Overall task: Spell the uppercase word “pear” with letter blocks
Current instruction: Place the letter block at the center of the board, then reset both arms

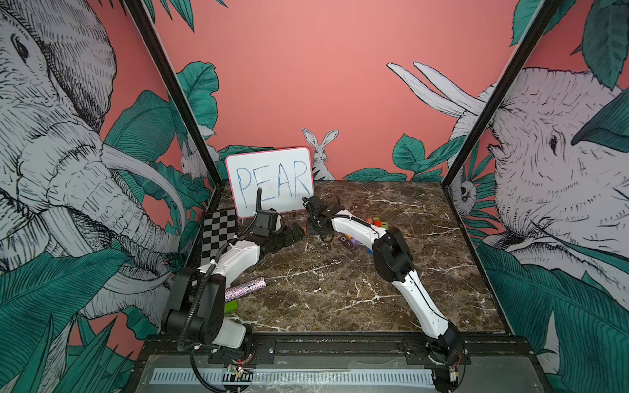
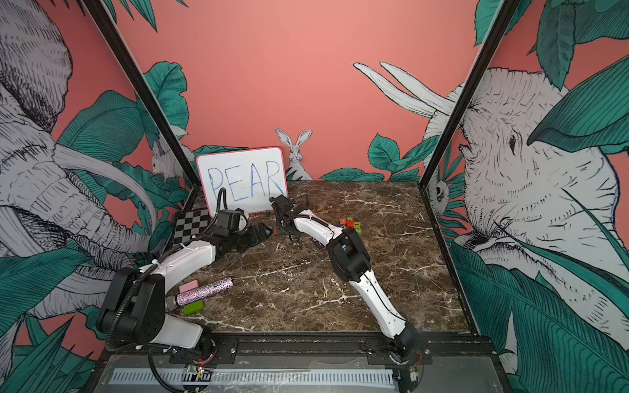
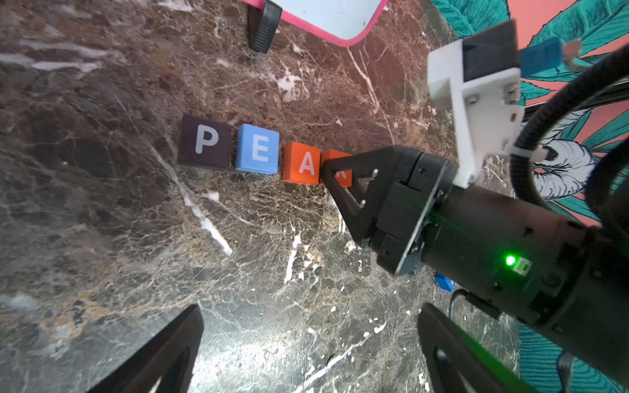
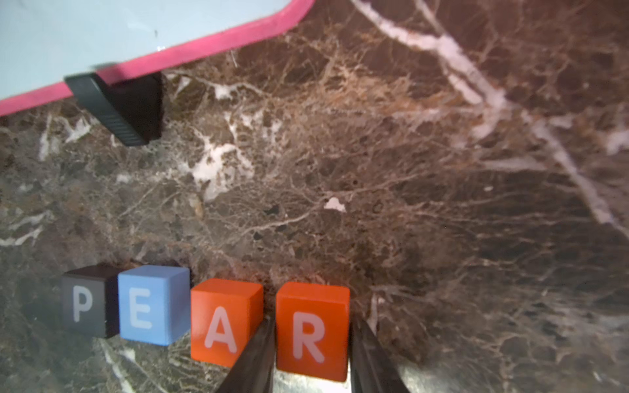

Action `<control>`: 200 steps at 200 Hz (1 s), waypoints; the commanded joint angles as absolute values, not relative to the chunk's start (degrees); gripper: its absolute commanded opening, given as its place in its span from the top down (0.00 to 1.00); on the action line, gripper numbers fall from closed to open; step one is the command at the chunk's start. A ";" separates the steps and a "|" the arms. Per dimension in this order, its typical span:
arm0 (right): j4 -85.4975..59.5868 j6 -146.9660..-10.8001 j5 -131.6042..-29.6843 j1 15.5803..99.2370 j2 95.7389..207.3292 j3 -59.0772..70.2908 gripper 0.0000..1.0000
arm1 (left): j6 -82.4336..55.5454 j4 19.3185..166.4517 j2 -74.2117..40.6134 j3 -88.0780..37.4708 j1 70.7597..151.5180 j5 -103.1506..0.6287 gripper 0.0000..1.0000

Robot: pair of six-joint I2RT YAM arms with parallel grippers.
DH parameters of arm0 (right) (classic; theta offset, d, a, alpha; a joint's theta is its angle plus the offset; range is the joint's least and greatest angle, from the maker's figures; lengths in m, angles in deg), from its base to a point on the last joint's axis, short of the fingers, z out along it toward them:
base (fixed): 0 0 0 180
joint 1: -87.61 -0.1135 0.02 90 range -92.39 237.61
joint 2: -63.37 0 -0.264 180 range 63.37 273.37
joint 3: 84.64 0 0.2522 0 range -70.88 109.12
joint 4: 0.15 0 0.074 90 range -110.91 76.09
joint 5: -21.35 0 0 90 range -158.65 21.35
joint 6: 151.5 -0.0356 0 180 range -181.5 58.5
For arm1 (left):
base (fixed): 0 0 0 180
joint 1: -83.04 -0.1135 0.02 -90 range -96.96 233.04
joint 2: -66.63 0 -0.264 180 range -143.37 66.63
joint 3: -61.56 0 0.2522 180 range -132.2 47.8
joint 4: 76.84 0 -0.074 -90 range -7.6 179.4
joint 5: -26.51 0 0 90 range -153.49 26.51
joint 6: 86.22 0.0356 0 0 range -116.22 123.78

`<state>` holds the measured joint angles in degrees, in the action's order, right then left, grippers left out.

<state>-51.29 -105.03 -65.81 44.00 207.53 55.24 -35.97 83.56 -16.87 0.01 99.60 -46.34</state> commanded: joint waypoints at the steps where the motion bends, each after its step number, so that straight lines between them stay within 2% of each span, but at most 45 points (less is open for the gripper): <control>1: -50.65 -106.15 -64.69 43.77 204.35 54.34 0.61 | -36.28 84.19 -15.38 0.10 99.30 -45.87 0.01; 68: -46.06 -101.95 -62.93 43.86 191.91 45.53 0.55 | -30.48 78.89 -12.25 -2.71 99.30 -48.86 0.01; 86: -38.81 -93.43 -58.40 44.40 183.95 34.07 0.48 | -26.02 75.79 -9.70 -3.81 99.30 -53.14 0.01; 104: -28.61 -85.27 -53.96 46.59 175.52 21.01 0.39 | -20.55 72.90 -8.30 -5.22 99.34 -63.10 0.01; 149: 18.81 -60.59 -44.38 53.29 158.04 -18.39 0.41 | -4.33 80.39 -9.39 -2.13 99.15 -80.34 0.02; 165: 18.61 -58.16 -44.86 56.50 154.66 -23.32 0.41 | 0.38 85.91 -10.84 0.29 98.78 -82.95 0.05; 200: 15.89 -56.31 -45.58 60.10 147.47 -31.25 0.37 | 5.97 92.74 -13.35 3.84 96.47 -81.95 0.06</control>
<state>7.42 -61.18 -46.93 58.77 152.88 -28.58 -1.44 86.14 -12.24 1.43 98.26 -79.15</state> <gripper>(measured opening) 0.626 0.945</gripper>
